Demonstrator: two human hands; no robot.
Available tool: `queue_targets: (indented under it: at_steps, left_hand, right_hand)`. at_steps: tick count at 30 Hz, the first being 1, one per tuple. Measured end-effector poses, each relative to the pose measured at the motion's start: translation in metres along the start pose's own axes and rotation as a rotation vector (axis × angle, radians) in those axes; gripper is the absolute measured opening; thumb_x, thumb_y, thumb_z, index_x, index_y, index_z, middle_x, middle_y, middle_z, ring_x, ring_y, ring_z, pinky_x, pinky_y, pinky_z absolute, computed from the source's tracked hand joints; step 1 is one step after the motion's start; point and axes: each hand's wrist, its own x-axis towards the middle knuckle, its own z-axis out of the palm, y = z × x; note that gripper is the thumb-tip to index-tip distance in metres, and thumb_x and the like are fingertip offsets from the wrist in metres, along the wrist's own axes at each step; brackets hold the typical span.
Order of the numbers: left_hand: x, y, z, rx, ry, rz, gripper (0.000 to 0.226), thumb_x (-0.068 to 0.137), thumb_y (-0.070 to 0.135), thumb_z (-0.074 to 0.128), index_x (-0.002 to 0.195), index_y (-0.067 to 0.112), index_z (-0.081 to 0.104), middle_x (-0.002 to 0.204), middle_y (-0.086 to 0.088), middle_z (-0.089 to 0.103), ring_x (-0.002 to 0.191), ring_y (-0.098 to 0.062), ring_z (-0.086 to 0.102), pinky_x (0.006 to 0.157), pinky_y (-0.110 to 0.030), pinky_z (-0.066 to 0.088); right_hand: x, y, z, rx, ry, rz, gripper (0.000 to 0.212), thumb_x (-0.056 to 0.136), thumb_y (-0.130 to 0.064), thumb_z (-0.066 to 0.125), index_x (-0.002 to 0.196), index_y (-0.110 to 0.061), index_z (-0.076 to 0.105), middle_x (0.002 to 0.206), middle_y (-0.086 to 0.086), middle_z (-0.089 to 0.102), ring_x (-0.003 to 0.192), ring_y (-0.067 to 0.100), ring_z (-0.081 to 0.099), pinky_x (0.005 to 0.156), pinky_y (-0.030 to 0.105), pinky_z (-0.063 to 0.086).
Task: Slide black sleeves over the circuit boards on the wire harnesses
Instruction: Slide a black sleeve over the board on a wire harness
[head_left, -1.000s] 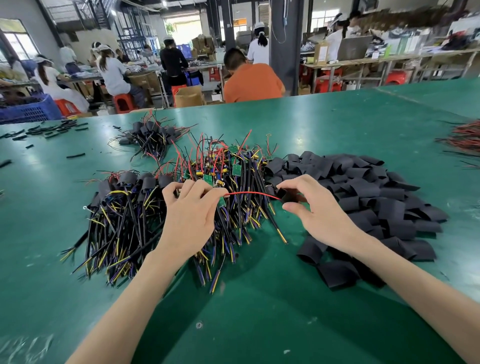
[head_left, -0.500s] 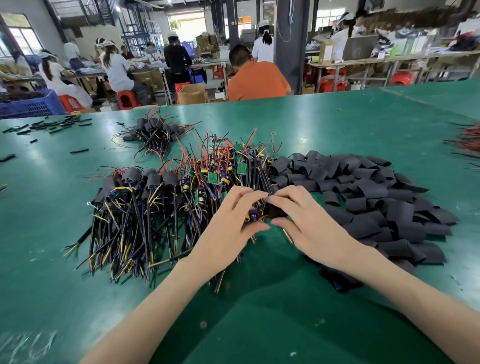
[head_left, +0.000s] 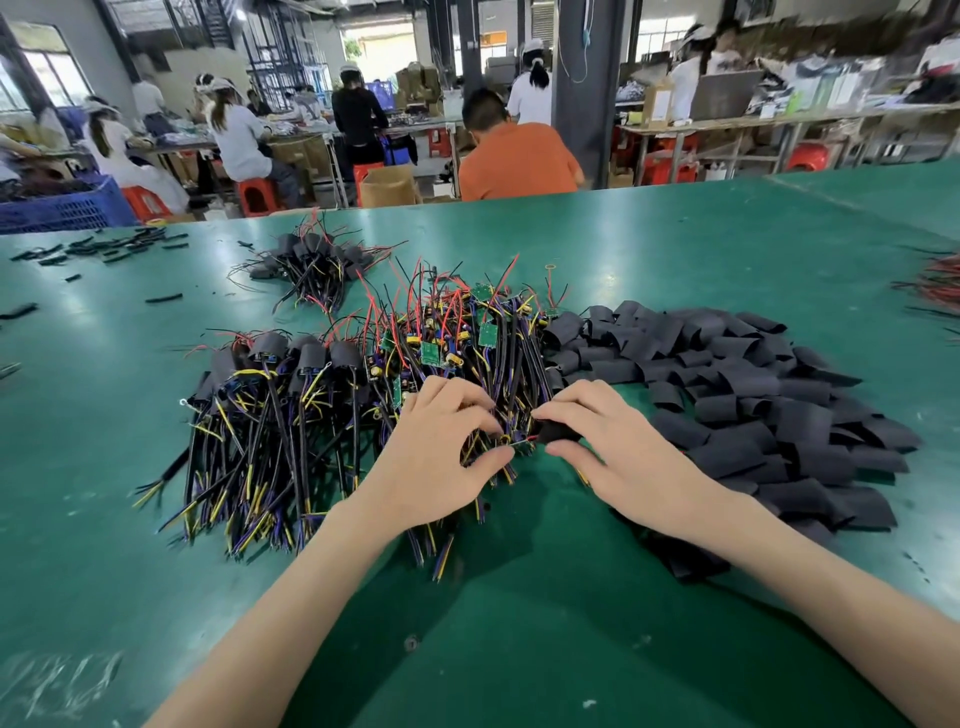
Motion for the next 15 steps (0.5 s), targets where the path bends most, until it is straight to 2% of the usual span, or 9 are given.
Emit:
queue_targets:
  at_steps: [3, 8, 11, 13, 15]
  left_hand:
    - [0.0, 0.0, 0.003, -0.036, -0.026, -0.013, 0.016, 0.084, 0.032, 0.07, 0.082, 0.016, 0.071, 0.107, 0.009, 0.057, 0.107, -0.013, 0.039, 0.093, -0.032, 0.027]
    - [0.002, 0.004, -0.001, -0.094, -0.018, -0.004, 0.014, 0.09, 0.024, 0.063, 0.087, 0.01, 0.065, 0.106, 0.005, 0.06, 0.107, -0.015, 0.044, 0.097, -0.031, 0.031]
    - [0.002, 0.011, -0.006, -0.072, -0.012, 0.022, 0.015, 0.094, 0.02, 0.056, 0.091, 0.005, 0.058, 0.091, 0.002, 0.06, 0.094, -0.014, 0.043, 0.085, -0.028, 0.033]
    - [0.003, 0.014, -0.007, -0.037, -0.02, 0.038, 0.016, 0.097, 0.019, 0.052, 0.091, 0.005, 0.054, 0.081, 0.003, 0.056, 0.079, -0.008, 0.032, 0.077, -0.026, 0.028]
    - [0.002, 0.015, -0.007, -0.043, -0.017, 0.036, 0.013, 0.097, 0.02, 0.05, 0.092, 0.008, 0.052, 0.081, 0.003, 0.061, 0.078, -0.007, 0.03, 0.079, -0.027, 0.028]
  right_hand:
    - [-0.001, 0.001, 0.001, 0.005, -0.003, 0.003, 0.029, 0.089, -0.01, 0.061, 0.117, -0.002, 0.06, 0.109, 0.01, 0.054, 0.103, 0.024, 0.047, 0.092, 0.017, 0.027]
    - [0.0, 0.003, 0.0, 0.04, 0.014, 0.019, 0.032, 0.089, -0.014, 0.062, 0.119, -0.006, 0.059, 0.111, 0.007, 0.056, 0.104, 0.021, 0.048, 0.093, 0.02, 0.031]
    - [0.001, 0.003, -0.002, 0.079, 0.041, 0.033, 0.033, 0.087, -0.017, 0.065, 0.118, -0.007, 0.06, 0.111, 0.005, 0.058, 0.105, 0.022, 0.051, 0.093, 0.025, 0.035]
    - [0.001, 0.002, -0.004, 0.099, 0.066, 0.037, 0.033, 0.085, -0.016, 0.068, 0.116, -0.007, 0.061, 0.109, 0.005, 0.059, 0.103, 0.021, 0.053, 0.091, 0.026, 0.037]
    - [0.001, 0.001, -0.007, 0.11, 0.077, 0.037, 0.032, 0.083, -0.015, 0.07, 0.114, -0.007, 0.063, 0.108, 0.003, 0.061, 0.101, 0.021, 0.055, 0.09, 0.027, 0.039]
